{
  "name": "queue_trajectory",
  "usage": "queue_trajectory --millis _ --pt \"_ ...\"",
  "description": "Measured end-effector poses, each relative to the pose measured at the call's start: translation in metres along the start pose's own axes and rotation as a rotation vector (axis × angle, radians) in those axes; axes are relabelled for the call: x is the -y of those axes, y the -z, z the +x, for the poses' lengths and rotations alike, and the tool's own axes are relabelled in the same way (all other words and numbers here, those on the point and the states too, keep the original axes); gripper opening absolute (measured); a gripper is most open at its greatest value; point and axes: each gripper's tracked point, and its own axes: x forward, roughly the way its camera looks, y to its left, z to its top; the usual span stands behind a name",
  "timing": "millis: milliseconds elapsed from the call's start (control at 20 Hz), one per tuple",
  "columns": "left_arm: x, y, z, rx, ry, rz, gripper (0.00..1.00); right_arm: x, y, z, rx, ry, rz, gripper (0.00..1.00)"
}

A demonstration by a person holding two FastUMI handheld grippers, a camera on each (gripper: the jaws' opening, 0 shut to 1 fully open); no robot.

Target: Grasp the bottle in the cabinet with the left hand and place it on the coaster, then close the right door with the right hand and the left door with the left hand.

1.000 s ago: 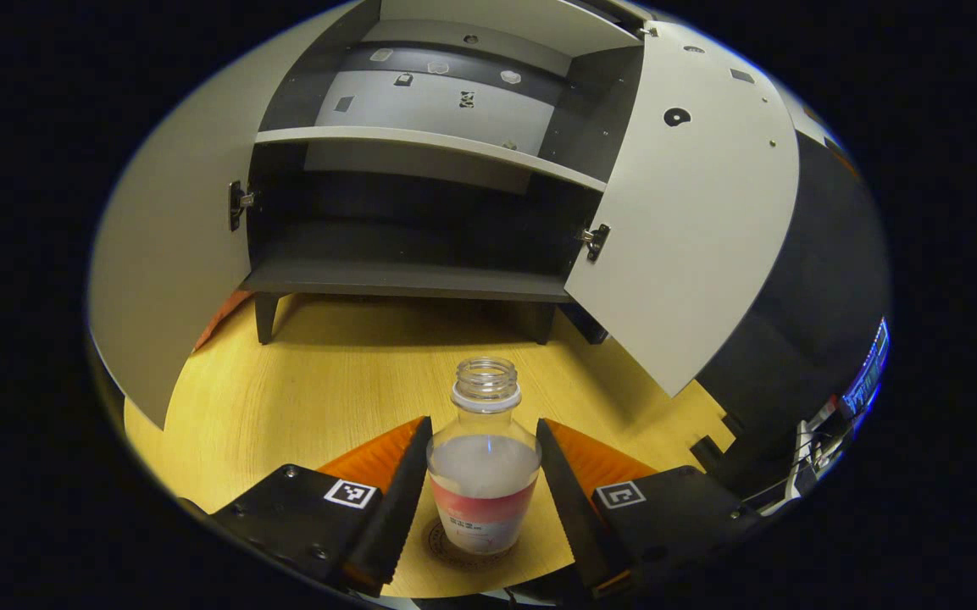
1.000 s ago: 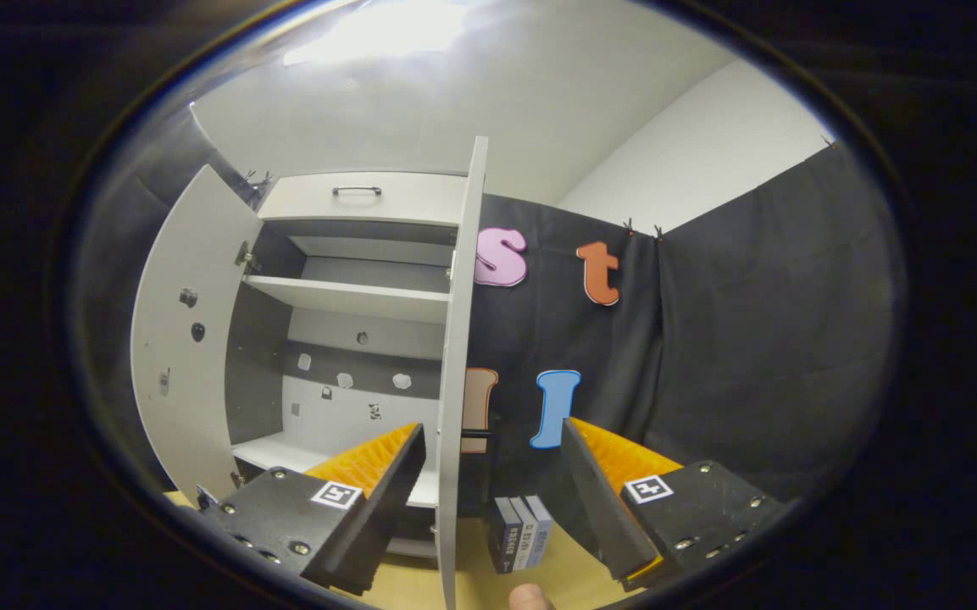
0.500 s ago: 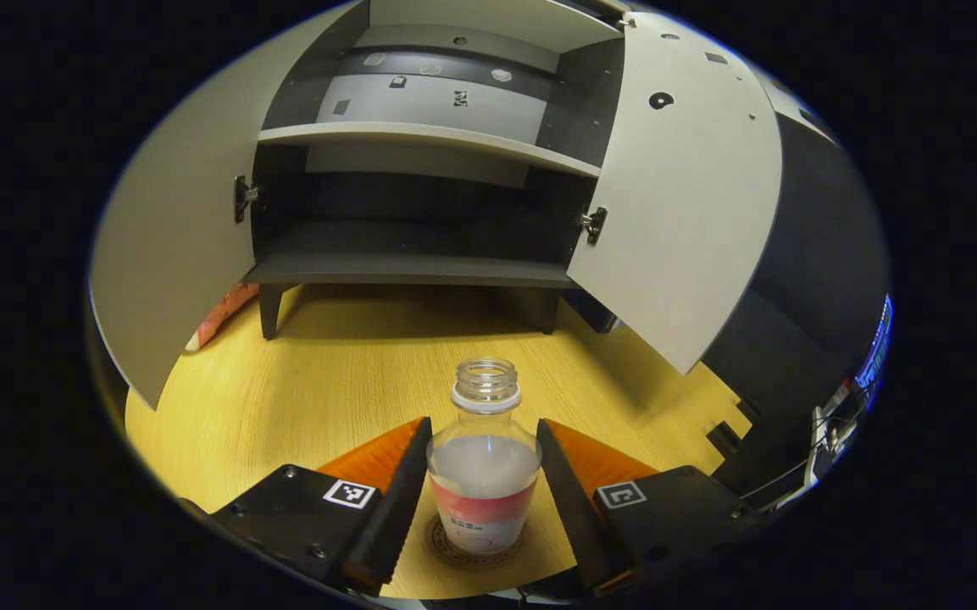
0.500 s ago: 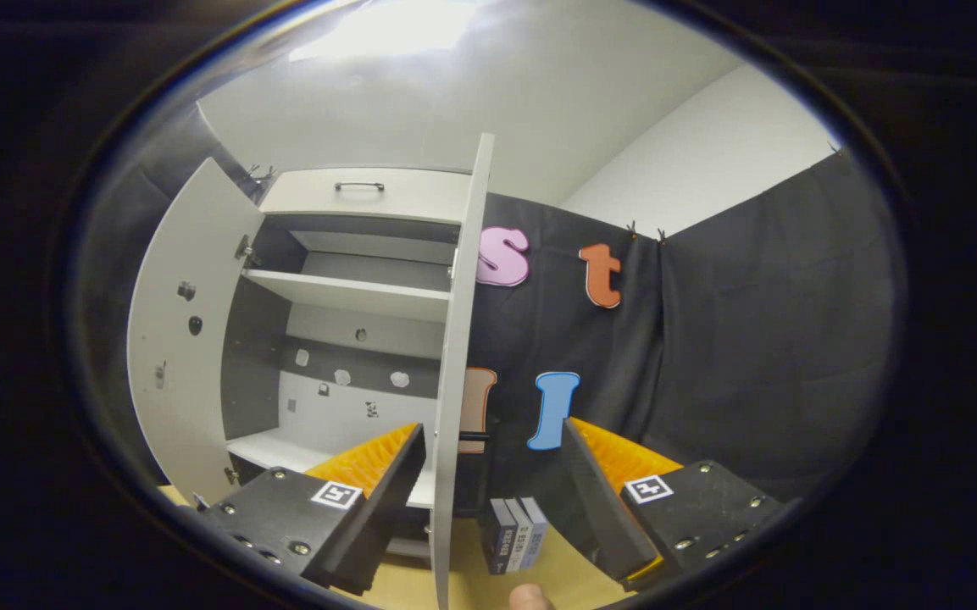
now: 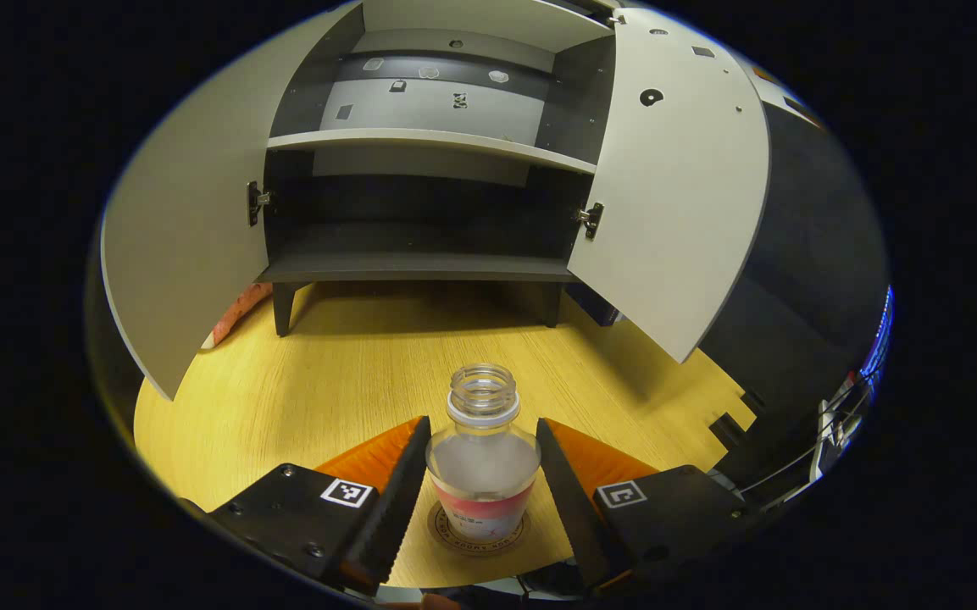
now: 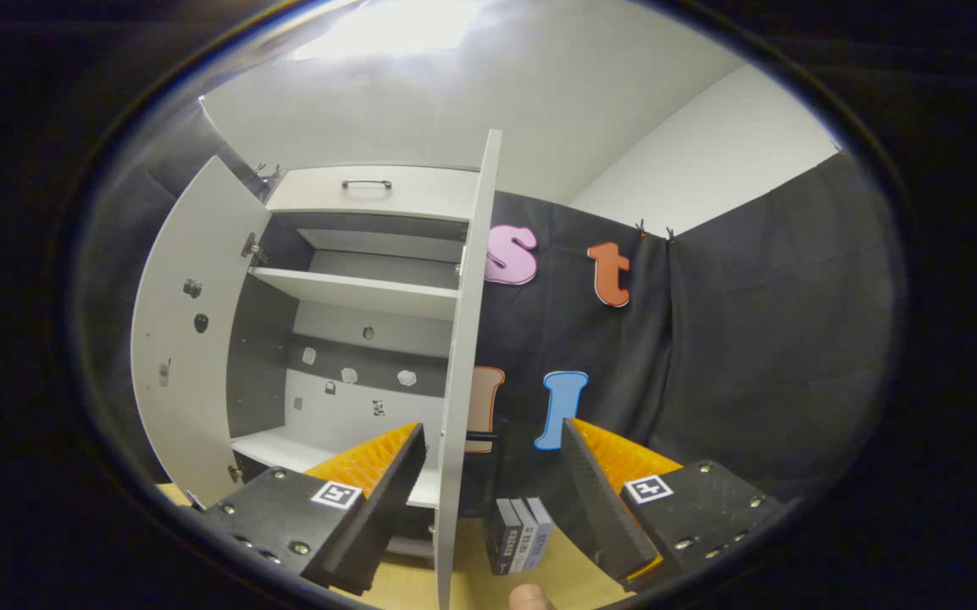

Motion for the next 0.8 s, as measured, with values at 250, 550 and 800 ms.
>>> queue_trajectory --millis 250,550,800 --pt "0.005 -0.003 -0.013 0.005 -0.004 0.017 0.81 0.001 0.004 0.003 -0.008 -0.009 0.000 0.97" --pt "0.008 -0.016 -0.018 0.035 -0.006 0.022 0.78 0.002 0.007 0.006 -0.007 -0.013 0.004 0.97" --pt "0.010 -0.014 -0.010 0.022 -0.006 0.021 0.78 0.006 0.008 0.006 -0.005 -0.005 0.009 0.97"
